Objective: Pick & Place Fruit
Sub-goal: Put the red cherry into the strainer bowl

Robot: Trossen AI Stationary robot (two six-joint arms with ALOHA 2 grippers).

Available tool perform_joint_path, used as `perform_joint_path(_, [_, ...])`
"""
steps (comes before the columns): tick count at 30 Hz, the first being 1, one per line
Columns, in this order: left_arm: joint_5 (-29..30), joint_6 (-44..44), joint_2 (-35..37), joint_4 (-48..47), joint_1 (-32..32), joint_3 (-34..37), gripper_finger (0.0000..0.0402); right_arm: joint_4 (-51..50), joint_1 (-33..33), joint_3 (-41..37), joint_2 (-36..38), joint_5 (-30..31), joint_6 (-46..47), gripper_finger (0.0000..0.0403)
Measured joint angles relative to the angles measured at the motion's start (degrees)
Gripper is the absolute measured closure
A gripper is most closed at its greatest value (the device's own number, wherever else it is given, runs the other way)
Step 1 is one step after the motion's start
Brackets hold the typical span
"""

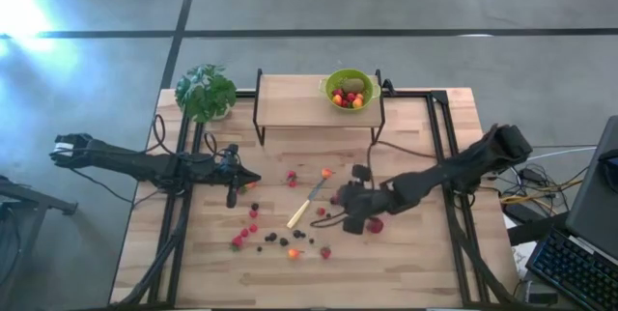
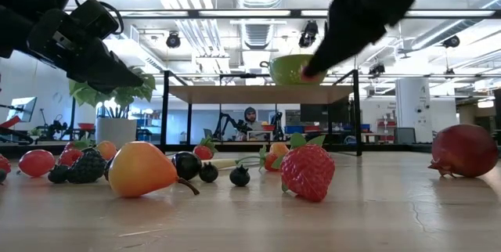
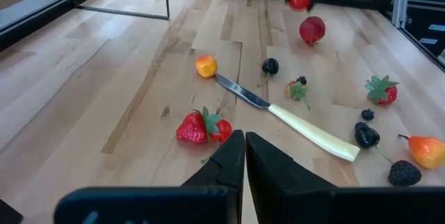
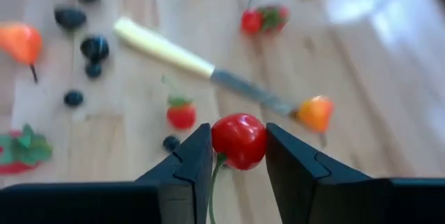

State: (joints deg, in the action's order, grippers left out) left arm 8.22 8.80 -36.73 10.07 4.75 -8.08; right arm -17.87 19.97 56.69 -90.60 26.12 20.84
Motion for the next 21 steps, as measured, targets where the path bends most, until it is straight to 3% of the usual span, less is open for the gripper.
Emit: perform_joint_path(21, [0.0,0.01,0.0,0.21,0.01,0.01,0.0381,0.09,-12.81,0.09,20.72,-0.17,-13.3,0.0287])
